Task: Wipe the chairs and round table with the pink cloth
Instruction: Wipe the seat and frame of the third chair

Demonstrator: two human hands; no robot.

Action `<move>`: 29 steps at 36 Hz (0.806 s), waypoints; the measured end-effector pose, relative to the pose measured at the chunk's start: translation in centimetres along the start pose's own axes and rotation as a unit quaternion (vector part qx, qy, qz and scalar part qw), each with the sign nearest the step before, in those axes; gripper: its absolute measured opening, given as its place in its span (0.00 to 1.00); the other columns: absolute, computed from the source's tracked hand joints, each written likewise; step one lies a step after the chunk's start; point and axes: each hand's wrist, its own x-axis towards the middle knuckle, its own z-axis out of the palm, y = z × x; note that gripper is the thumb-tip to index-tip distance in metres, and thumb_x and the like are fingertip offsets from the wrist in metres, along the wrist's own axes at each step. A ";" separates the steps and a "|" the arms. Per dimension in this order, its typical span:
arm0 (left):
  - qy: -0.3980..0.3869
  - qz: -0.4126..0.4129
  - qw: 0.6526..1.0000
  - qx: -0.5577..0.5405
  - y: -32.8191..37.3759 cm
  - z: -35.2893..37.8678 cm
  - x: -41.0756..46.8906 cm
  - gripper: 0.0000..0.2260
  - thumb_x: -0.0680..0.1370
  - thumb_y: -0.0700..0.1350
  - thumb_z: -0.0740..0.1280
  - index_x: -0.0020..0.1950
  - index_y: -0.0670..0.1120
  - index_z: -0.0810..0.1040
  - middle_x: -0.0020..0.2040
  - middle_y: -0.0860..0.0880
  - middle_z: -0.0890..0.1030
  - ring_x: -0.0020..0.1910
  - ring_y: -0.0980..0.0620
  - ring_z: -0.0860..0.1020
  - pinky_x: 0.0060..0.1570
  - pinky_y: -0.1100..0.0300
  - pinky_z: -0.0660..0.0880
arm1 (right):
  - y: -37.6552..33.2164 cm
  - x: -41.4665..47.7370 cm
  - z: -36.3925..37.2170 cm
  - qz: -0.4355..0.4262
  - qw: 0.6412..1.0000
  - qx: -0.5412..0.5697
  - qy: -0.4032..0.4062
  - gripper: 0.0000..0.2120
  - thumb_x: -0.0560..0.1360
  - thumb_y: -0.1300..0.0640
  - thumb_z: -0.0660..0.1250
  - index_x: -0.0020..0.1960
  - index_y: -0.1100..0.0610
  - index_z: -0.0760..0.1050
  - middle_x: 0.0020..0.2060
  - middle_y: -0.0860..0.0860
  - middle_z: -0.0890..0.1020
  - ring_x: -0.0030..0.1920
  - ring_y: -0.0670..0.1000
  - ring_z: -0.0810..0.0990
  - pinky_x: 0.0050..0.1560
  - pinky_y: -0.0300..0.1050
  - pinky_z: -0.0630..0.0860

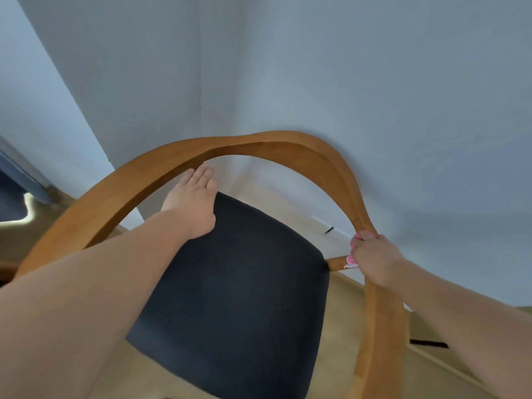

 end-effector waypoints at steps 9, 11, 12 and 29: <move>-0.005 0.050 0.997 -0.057 -0.9 -7.1 -7.5 0.29 0.77 0.42 0.59 0.77 0.47 0.53 0.78 0.47 0.49 0.76 0.49 0.44 0.73 0.54 0.40 | -0.8 -7.8 -8.3 0.037 0.978 0.185 0.091 0.18 0.75 0.66 0.63 0.59 0.47 0.74 0.56 0.49 0.78 0.60 0.53 0.74 0.57 0.48 0.75; 0.005 0.045 0.996 -0.074 -1.4 -9.5 -9.2 0.29 0.77 0.43 0.59 0.77 0.47 0.54 0.78 0.49 0.49 0.76 0.50 0.44 0.69 0.56 0.38 | -1.1 -9.6 -11.5 0.033 0.964 0.239 0.114 0.16 0.75 0.66 0.62 0.56 0.48 0.74 0.52 0.49 0.78 0.57 0.53 0.75 0.55 0.47 0.76; 0.011 0.041 0.996 -0.084 -1.7 -10.9 -10.0 0.28 0.77 0.43 0.59 0.77 0.48 0.55 0.78 0.50 0.50 0.76 0.51 0.44 0.68 0.56 0.38 | -1.3 -10.6 -13.2 0.031 0.955 0.270 0.120 0.13 0.77 0.64 0.61 0.57 0.50 0.74 0.52 0.50 0.78 0.56 0.53 0.75 0.54 0.46 0.75; 0.124 -0.103 0.936 -0.315 -4.5 -27.6 -28.8 0.25 0.71 0.64 0.63 0.66 0.61 0.63 0.47 0.62 0.74 0.38 0.63 0.77 0.41 0.63 0.79 | -7.3 -24.8 -33.1 -0.205 0.619 0.663 0.368 0.13 0.80 0.37 0.53 0.50 0.32 0.76 0.32 0.46 0.77 0.31 0.44 0.75 0.32 0.36 0.72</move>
